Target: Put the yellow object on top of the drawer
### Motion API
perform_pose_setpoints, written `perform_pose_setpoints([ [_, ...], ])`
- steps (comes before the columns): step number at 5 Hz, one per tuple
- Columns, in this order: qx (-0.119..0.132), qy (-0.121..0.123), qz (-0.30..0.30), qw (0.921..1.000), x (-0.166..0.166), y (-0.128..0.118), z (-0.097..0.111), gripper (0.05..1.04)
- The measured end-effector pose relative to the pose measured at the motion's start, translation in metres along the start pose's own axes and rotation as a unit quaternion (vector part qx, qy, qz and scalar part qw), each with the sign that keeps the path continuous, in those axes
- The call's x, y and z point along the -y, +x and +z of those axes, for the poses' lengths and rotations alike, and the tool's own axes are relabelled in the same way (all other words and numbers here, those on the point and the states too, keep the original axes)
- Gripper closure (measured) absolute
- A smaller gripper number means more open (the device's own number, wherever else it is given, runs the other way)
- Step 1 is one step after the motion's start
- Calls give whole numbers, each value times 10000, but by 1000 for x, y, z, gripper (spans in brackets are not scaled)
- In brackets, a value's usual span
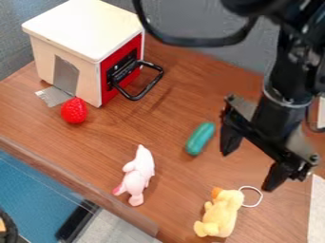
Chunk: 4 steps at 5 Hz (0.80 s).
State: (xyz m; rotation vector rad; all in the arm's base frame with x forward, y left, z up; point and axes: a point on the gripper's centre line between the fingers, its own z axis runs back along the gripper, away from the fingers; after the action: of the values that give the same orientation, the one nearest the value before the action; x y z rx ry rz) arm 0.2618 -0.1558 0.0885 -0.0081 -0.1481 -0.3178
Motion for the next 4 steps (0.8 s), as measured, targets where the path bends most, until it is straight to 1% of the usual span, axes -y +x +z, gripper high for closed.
perform_pose_setpoints([
  [1,-293,-9,-71,9995,5,-13,-29,84],
  [2,-606,51,-110,9981,10,-24,-54,84],
  [3,-967,62,-165,9952,15,-35,-79,85],
  [4,-1145,223,-266,9928,14,-41,-91,144],
])
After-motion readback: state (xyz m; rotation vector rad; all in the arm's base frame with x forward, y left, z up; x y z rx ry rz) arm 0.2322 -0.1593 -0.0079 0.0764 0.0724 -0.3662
